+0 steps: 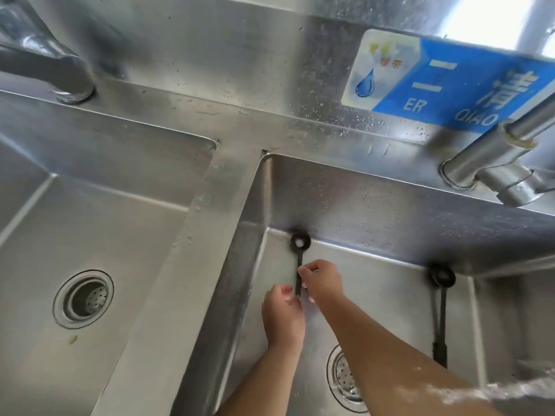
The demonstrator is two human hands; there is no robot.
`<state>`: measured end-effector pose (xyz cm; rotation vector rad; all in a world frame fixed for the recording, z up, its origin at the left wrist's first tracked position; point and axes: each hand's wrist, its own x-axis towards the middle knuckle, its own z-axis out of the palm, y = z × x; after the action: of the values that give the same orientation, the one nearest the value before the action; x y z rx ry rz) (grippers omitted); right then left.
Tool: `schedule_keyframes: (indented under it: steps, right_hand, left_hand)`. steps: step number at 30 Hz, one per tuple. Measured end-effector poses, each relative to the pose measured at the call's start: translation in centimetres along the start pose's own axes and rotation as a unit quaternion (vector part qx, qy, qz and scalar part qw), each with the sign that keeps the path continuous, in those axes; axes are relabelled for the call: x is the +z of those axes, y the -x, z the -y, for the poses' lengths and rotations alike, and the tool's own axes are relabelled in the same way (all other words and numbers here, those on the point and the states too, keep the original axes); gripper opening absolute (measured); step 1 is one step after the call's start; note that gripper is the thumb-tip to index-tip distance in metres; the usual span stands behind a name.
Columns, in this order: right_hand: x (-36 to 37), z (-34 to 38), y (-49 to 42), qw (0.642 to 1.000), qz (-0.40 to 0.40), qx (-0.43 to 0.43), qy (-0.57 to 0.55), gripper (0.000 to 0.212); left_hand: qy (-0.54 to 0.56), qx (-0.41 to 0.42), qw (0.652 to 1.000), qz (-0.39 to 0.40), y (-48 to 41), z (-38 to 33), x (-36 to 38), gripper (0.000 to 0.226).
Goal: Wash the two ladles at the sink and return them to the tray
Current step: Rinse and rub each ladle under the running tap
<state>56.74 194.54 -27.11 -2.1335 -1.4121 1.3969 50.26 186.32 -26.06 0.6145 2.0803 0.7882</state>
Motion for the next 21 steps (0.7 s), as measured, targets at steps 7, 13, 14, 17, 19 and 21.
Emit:
schedule_keyframes:
  steps: [7, 13, 14, 17, 19, 21]
  right_hand:
    - [0.7, -0.4, 0.0, 1.0, 0.029, 0.0, 0.009, 0.021]
    - [-0.4, -1.2, 1.9, 0.997, 0.057, 0.021, -0.051, 0.018]
    - [-0.7, -1.5, 2.3, 0.997, 0.057, 0.018, -0.056, 0.018]
    - [-2.0, -2.2, 4.2, 0.996, 0.055, 0.008, -0.071, 0.019]
    - [-3.1, -2.7, 5.7, 0.995, 0.057, -0.003, -0.079, 0.02]
    - [-4.2, -2.8, 7.2, 0.994, 0.064, -0.013, -0.09, 0.02]
  left_hand:
    - [-0.002, 0.006, 1.0, 0.009, -0.7, 0.4, 0.5, 0.013]
    - [0.124, -0.066, 0.988, 0.062, 0.2, 0.9, 1.1, 0.007]
    - [0.161, -0.088, 0.98, 0.075, 0.5, 0.8, 1.1, 0.006]
    - [0.234, -0.121, 0.955, 0.135, 1.9, 0.5, 0.8, 0.008]
    - [0.252, -0.111, 0.948, 0.159, 3.4, 0.2, 0.1, 0.009]
    - [0.273, -0.095, 0.941, 0.178, 5.0, -0.2, -0.6, 0.012]
